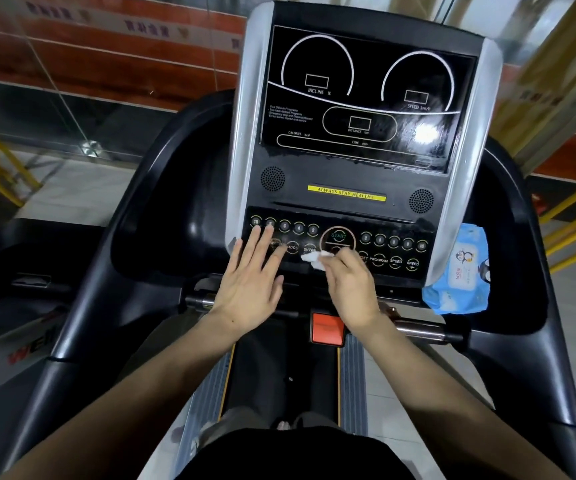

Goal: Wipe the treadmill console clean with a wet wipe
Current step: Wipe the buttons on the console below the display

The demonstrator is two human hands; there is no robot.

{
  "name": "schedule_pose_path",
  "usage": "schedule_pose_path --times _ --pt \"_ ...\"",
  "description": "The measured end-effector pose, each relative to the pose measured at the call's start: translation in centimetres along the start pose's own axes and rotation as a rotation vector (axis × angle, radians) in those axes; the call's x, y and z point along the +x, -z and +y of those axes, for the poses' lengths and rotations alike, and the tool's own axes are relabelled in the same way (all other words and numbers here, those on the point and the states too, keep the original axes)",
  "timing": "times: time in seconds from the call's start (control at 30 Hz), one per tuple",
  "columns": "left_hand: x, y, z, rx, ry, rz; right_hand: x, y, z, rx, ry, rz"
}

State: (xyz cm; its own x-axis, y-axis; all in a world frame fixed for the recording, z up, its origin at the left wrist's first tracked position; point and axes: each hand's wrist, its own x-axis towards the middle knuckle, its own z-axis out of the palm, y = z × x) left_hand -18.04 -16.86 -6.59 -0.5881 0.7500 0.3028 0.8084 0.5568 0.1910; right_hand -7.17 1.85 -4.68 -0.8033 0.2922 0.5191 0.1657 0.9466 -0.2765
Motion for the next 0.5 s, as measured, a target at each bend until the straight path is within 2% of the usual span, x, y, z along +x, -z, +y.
schedule_pose_path --times 0.1,0.27,0.4,0.5 --pt "0.0 0.2 -0.9 0.022 0.007 -0.012 1.8 0.3 0.2 0.011 0.036 -0.001" --pt "0.3 0.6 -1.4 0.018 0.037 -0.009 5.0 -0.1 0.0 0.049 -0.104 0.126" --pt "0.4 1.0 -2.1 0.007 0.038 -0.019 0.5 -0.6 -0.5 0.040 -0.012 -0.001" --pt "0.4 1.2 -2.7 0.004 0.029 -0.037 1.7 0.0 -0.7 0.055 0.031 -0.017"
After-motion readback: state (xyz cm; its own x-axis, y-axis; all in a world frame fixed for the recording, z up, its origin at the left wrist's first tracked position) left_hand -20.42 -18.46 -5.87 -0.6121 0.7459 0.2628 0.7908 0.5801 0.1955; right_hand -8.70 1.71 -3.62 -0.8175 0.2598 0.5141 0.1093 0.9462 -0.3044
